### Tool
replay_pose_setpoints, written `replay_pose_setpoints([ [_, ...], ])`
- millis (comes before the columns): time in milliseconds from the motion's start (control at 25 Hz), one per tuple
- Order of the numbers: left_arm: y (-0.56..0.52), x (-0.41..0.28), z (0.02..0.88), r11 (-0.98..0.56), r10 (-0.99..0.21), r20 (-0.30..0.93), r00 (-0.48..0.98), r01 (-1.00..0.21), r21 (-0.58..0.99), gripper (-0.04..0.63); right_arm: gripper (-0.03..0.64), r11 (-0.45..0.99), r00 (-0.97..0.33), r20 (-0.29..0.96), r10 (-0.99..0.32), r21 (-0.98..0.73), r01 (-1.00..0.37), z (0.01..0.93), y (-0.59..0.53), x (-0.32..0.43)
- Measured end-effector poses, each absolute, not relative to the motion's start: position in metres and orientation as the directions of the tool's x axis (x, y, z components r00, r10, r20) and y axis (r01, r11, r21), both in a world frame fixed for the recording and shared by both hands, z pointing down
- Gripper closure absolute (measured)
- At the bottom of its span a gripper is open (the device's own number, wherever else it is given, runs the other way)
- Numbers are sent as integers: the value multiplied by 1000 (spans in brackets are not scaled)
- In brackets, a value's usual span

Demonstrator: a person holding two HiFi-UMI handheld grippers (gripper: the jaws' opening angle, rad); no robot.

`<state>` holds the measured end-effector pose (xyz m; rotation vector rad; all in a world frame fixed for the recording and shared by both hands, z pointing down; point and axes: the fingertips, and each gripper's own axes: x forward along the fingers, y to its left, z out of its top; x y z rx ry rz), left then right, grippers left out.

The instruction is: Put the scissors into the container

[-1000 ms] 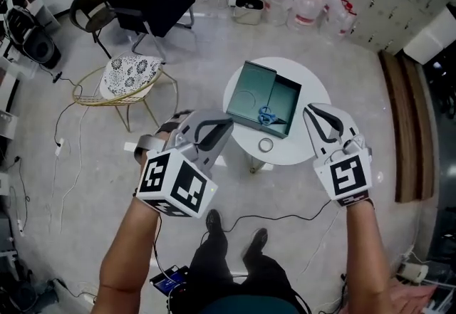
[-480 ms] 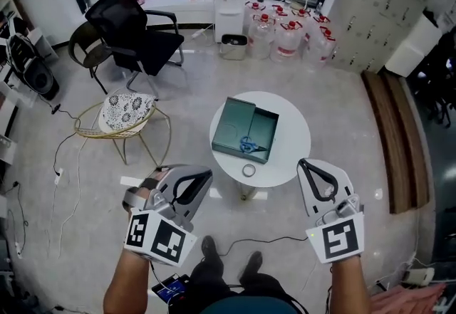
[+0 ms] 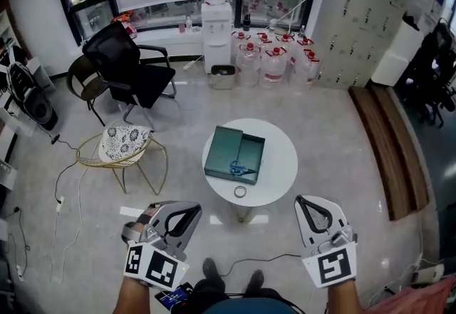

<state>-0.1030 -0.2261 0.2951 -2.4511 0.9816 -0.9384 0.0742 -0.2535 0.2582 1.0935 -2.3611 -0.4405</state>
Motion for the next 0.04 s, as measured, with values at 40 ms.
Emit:
replay_pose_setpoints([
  [40,-221,-98,292,-707,-705,457,543,-486,-514,577,580,624,-549,305,-778,476,-620,255,-248,83],
])
